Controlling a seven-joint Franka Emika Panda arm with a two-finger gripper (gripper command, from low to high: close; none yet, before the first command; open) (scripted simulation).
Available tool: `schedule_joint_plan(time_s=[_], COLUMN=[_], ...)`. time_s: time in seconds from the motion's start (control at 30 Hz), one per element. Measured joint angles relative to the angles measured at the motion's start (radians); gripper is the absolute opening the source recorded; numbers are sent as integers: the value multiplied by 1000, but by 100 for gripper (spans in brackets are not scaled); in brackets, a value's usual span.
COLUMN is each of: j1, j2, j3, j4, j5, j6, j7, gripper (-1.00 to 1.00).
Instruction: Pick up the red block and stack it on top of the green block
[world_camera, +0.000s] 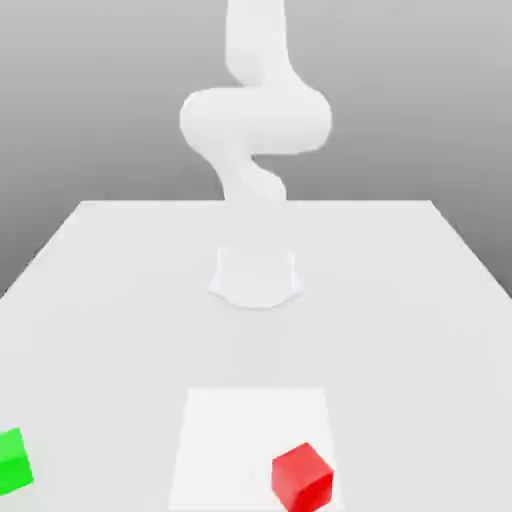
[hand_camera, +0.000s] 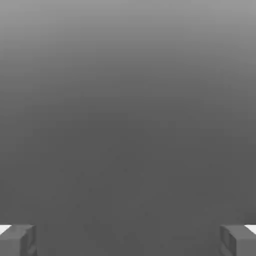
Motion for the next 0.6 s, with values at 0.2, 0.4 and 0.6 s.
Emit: schedule_joint_plan(time_s=[0.2,0.4,0.6], j1=[64,107,128], j2=[224,442,659], j3=[-39,-55,-47], j4=[-33,-65,-98], j5=[29,60,73], j6=[81,160,239], j7=[-122,-242,-350], gripper=[0,0,0])
